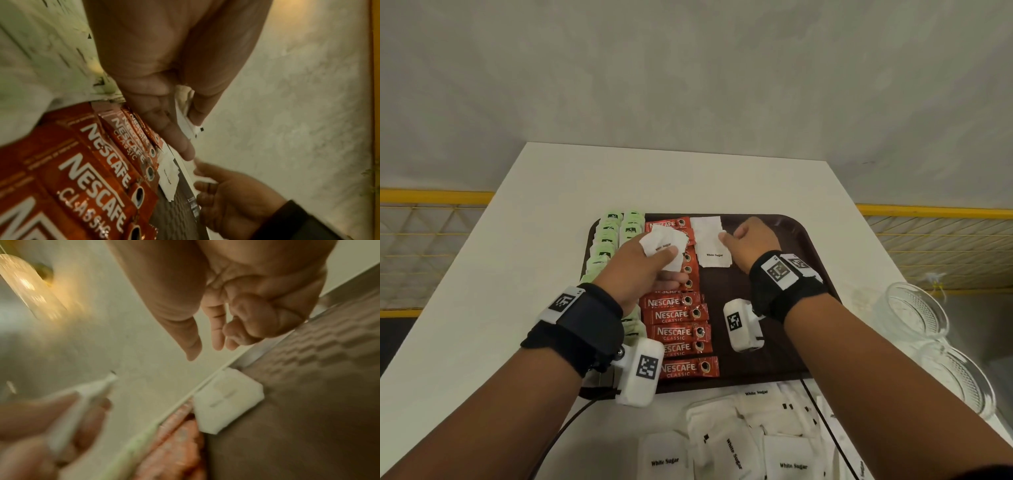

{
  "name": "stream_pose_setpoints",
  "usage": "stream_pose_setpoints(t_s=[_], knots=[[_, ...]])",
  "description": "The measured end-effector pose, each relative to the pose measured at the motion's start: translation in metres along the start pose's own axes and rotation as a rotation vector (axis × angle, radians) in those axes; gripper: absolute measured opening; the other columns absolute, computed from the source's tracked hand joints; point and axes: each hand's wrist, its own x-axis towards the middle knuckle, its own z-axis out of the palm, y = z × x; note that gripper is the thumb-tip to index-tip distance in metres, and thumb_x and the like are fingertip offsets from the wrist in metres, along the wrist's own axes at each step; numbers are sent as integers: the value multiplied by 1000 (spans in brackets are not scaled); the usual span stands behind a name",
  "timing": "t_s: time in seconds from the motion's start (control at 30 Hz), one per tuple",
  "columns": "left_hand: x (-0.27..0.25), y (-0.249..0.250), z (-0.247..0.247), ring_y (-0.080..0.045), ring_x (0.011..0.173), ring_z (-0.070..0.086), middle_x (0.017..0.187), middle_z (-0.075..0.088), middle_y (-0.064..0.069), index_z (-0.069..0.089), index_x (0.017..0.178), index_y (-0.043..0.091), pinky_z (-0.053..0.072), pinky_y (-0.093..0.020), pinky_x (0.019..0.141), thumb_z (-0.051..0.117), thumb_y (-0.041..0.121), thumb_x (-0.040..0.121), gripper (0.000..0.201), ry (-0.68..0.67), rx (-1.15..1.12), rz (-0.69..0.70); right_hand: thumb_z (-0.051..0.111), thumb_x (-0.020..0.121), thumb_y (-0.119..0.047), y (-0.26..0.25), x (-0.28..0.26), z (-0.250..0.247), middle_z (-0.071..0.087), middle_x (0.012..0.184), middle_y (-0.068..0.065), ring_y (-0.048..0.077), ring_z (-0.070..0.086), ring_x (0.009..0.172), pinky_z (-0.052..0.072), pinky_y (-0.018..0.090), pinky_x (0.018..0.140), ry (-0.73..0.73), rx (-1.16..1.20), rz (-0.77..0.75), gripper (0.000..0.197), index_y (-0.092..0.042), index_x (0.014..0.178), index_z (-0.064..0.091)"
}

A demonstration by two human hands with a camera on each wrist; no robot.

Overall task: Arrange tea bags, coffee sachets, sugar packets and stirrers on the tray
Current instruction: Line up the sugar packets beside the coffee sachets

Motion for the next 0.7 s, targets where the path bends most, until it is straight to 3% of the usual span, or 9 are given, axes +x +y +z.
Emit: stream_pose_setpoints(t_s=[0.07,0.17,0.23,0.37,0.53,0.7], knots=[[-1,0,1,-23,74,75,101,73,-13,54,129,11,59,-24,59,61,15,96,34,-21,34,16,60,90,-44,-15,-13,-9,62,92,0,18,59,87,49,33,78,-39,125,-119,35,-11,101,60],[-1,0,4,-23,75,74,102,74,-13,57,125,12,60,-25,62,69,15,91,36,-34,67,50,66,85,-48,-35,-36,-20,66,100,0,14,62,80,47,26,64,-330,213,-250,36,-16,102,63],[-1,-1,6,-23,74,74,101,74,-11,58,125,12,59,-25,61,73,13,87,41,-37,93,75,73,81,-41,-37,-42,-18,69,96,3,16,65,81,48,25,64,-404,182,-301,36,-18,106,63],[-2,0,10,-20,73,73,97,74,-11,59,121,13,58,-24,59,77,9,83,42,-46,169,87,79,78,-28,-33,-45,-14,69,86,-1,12,64,78,47,22,63,-352,242,-347,31,-20,104,64],[-1,0,8,-23,80,74,99,75,-12,59,123,12,61,-29,68,77,13,83,44,-35,142,93,80,76,-23,-30,-43,-13,69,92,9,23,67,84,57,37,72,-335,252,-369,30,-17,101,65],[5,1,9,-26,88,74,111,72,-15,52,132,10,61,-32,76,59,13,98,35,11,-44,44,82,75,-18,-25,-37,-12,64,84,5,13,61,65,53,24,58,-311,416,-181,36,-13,103,61]])
